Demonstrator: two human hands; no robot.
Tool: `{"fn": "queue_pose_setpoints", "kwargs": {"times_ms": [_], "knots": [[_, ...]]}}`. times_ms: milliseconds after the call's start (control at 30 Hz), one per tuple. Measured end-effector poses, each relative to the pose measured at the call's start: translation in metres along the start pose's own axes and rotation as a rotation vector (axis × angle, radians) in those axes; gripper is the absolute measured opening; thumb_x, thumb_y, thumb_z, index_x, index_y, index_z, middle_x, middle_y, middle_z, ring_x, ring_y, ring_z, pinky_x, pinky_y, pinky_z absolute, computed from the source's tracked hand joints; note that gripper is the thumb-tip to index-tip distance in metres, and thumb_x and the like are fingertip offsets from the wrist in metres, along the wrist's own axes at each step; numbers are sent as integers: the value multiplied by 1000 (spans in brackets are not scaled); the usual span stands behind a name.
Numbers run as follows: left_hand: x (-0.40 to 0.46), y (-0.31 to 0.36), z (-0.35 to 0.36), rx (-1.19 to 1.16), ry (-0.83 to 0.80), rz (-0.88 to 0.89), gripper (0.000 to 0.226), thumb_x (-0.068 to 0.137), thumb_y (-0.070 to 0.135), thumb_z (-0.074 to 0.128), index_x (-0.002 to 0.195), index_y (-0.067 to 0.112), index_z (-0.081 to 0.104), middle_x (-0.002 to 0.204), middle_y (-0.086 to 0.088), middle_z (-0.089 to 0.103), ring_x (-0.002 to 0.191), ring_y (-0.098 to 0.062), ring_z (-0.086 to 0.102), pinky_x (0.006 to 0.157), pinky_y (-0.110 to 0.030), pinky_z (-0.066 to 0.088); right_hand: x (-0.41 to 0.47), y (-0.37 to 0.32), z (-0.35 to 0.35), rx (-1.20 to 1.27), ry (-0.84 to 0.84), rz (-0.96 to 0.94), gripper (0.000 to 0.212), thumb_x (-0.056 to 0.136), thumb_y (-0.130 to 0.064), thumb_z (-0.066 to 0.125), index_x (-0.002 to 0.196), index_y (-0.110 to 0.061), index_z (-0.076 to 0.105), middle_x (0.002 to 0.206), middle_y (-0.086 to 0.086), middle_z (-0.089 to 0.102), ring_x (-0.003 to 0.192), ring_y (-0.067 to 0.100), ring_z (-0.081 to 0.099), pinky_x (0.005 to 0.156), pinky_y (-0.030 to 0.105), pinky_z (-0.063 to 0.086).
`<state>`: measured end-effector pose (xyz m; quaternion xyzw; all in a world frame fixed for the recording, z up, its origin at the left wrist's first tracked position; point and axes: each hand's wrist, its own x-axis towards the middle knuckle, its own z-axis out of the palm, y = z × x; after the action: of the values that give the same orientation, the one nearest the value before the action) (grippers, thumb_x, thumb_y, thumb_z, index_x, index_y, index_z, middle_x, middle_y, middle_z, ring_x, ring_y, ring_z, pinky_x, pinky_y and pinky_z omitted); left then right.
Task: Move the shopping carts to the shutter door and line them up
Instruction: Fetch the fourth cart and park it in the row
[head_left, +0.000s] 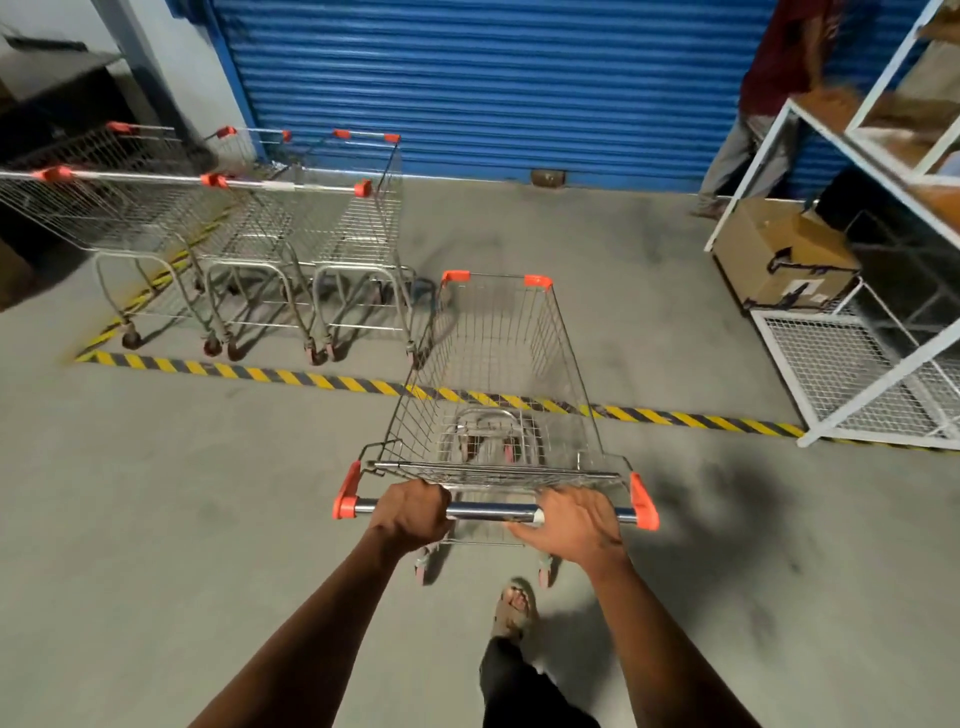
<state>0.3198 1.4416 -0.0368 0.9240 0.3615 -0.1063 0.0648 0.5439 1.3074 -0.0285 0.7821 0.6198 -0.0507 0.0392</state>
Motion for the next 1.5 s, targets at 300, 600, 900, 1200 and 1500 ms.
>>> {"fn": "queue_pose_setpoints", "kwargs": {"times_ms": [300,600,900,1200,1500], "knots": [[183,-61,-46,30,34,-15,39,86,52,49,99,20,67,90,-2,72,82,-26,68,72,-34,52,190,56,-35,-48,-27,-53,79,83,-93,34,87,-22,69,84,1,73,81,25,71,66,34,43],[332,-126,-84,27,6,-56,37,90,52,51,104,22,69,93,-1,73,88,-22,69,74,-32,51,354,84,-59,-17,-36,-54,81,82,-93,38,93,-20,72,92,5,76,89,29,72,73,36,48],[478,-208,-121,28,31,-67,37,88,54,53,101,24,68,94,-3,73,92,-25,69,77,-34,51,515,94,-78,-1,-28,-8,79,82,-95,37,99,-25,72,92,2,76,89,26,73,76,34,50],[602,-269,-152,11,-52,9,39,87,48,55,109,18,67,104,-7,72,98,-30,67,82,-35,51,653,111,-87,-31,-24,53,94,73,-101,23,98,-25,72,92,2,77,90,25,74,80,36,55],[701,-324,-183,-3,-37,27,39,85,50,54,107,21,67,98,-7,73,95,-31,69,81,-37,55,770,127,-101,-39,-56,32,79,79,-96,32,82,-24,63,85,1,75,84,24,72,73,34,51]]}}
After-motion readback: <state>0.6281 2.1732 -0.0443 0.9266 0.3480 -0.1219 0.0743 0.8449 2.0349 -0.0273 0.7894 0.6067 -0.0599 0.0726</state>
